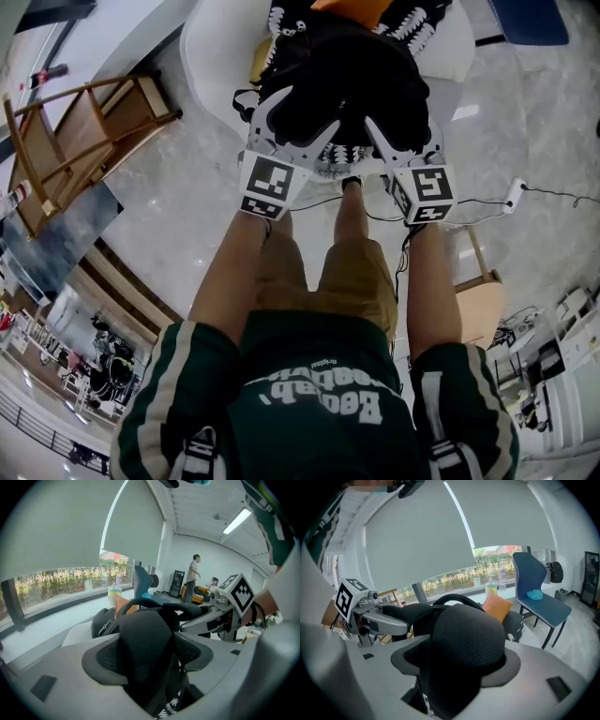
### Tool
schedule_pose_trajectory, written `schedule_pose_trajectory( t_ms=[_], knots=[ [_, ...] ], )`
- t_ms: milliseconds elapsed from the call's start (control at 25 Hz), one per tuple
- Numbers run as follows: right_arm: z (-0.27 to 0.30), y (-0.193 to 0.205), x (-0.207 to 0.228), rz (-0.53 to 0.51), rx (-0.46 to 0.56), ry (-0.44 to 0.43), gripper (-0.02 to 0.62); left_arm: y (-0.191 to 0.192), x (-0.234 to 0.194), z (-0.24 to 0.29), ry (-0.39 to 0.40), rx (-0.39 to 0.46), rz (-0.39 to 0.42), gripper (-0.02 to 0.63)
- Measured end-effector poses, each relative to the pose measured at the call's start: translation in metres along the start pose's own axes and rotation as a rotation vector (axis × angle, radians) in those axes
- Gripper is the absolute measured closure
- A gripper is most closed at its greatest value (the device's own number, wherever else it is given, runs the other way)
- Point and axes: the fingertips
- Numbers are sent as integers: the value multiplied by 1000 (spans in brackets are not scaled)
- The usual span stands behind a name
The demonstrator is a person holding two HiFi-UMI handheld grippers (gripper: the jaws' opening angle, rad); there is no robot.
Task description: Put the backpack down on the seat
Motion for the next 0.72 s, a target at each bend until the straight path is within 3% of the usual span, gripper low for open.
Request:
schedule_pose_trajectory(
  t_ms=[400, 720],
  knots=[
    [-36, 41, 29, 41, -43, 96, 301, 8, 15, 1, -3, 1, -7, 276],
    [-46, 33, 36, 46, -5, 94, 301, -4, 25, 7, -10, 21, 3, 276]
  ],
)
Point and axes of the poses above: the fingertips, and each gripper's own axes: z forward along the fingers, x to its right, y out of its underside, and after that the axes turned 14 degrees about y, right-handed
